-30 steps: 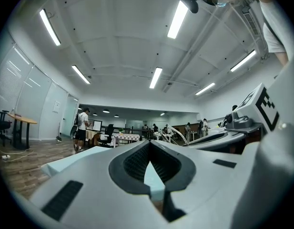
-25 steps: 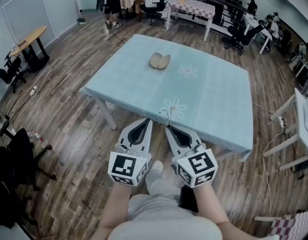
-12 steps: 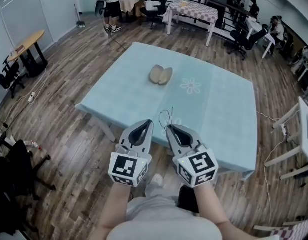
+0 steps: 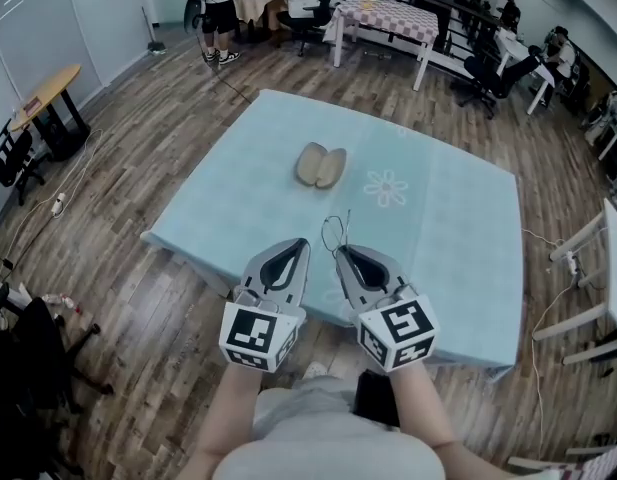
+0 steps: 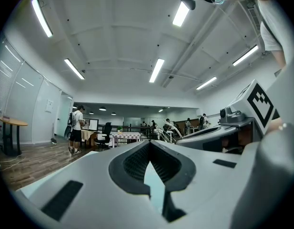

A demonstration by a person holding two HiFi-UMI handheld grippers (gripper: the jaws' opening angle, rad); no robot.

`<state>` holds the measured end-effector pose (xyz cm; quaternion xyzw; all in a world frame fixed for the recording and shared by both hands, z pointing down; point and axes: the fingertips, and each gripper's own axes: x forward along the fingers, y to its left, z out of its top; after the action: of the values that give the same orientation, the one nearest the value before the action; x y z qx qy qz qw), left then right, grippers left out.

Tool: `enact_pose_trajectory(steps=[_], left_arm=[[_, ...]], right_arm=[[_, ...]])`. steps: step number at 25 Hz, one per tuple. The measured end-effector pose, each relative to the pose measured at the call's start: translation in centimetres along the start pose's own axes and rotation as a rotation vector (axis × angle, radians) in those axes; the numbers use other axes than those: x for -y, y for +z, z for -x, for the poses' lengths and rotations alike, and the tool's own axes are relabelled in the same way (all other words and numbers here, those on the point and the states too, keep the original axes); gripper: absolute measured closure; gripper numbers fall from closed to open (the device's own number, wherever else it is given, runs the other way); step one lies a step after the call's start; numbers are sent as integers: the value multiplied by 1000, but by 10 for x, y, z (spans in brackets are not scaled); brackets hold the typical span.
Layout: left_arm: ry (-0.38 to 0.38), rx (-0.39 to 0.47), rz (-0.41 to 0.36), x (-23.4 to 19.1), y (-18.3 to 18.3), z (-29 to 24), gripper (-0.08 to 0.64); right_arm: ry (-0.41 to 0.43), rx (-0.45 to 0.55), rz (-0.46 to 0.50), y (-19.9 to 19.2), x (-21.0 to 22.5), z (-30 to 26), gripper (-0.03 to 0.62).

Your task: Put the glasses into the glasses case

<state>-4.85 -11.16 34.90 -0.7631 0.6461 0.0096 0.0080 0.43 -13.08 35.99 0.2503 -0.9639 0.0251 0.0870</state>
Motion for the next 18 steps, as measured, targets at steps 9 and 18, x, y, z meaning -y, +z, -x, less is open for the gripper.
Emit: enact_pose_trajectory(steps=[9,18], left_arm=[[2,-11,23,-24,-11,-25,552],[-31,-27,29,-52,-20,-49,552]], right_arm=[[-25,-19,-28,-8,22,-24,572],[-74,-29,-63,-11,37,-54,572]])
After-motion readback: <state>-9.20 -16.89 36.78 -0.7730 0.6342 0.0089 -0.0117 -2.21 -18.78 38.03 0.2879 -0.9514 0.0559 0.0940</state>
